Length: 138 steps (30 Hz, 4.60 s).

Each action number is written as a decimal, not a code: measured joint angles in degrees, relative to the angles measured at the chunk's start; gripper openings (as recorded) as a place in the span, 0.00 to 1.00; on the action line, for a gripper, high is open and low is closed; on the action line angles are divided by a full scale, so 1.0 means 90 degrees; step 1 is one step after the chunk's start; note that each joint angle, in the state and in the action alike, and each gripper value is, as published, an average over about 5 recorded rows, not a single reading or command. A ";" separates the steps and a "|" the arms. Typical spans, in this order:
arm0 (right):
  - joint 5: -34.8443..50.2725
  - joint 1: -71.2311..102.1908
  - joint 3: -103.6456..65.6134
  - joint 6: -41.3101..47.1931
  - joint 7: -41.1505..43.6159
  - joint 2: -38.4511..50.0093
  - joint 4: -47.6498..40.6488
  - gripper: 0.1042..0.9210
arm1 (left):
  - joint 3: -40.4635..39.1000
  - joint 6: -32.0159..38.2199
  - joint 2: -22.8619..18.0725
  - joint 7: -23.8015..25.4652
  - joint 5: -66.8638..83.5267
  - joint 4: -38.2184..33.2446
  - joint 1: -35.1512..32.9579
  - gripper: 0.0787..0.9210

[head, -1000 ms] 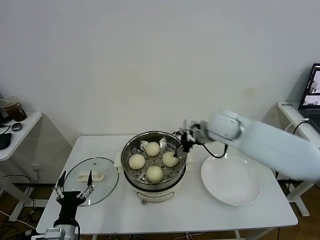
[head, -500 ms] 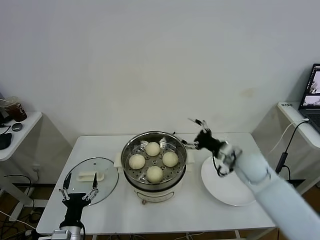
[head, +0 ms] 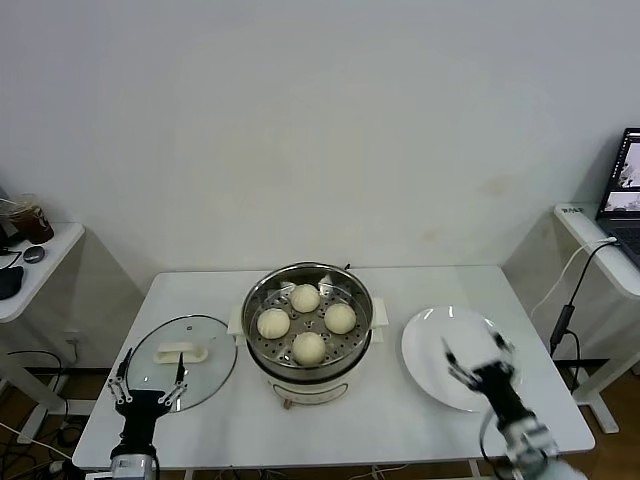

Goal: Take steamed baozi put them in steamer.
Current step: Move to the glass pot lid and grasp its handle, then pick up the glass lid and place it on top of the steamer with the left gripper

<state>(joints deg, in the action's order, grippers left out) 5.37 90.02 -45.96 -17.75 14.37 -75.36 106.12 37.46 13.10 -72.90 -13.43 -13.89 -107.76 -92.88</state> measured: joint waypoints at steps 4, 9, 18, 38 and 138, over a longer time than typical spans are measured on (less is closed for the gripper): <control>0.0139 0.0417 -0.0473 -0.0010 -0.0108 -0.0335 0.0152 0.88 | 0.0066 -0.0033 0.0328 -0.0141 -0.1428 0.0479 0.0118 0.88; 0.0242 0.0540 -0.0773 0.0018 -0.0176 -0.0667 0.0297 0.88 | 0.0041 -0.0051 0.0743 -0.0244 -0.3224 0.1166 0.0400 0.88; 0.0297 0.0732 -0.0981 0.0034 -0.0227 -0.1104 0.0495 0.88 | -0.0138 0.0016 0.1255 -0.0425 -0.5251 0.2294 0.1180 0.88; 0.0260 0.0873 -0.1028 0.0078 -0.0156 -0.1514 0.0666 0.88 | -0.0640 0.0172 0.1425 -0.0525 -0.6688 0.3828 0.2711 0.88; -0.1207 0.0614 0.0105 -0.0307 -0.0410 -0.1479 -0.0189 0.88 | -0.5389 -0.5297 0.0666 0.3120 -0.6363 0.0166 0.5009 0.12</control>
<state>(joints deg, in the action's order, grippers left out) -5.50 95.55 -45.02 -20.51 10.68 -88.67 104.42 -11.04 -34.57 -66.90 14.64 -71.16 -106.26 -47.80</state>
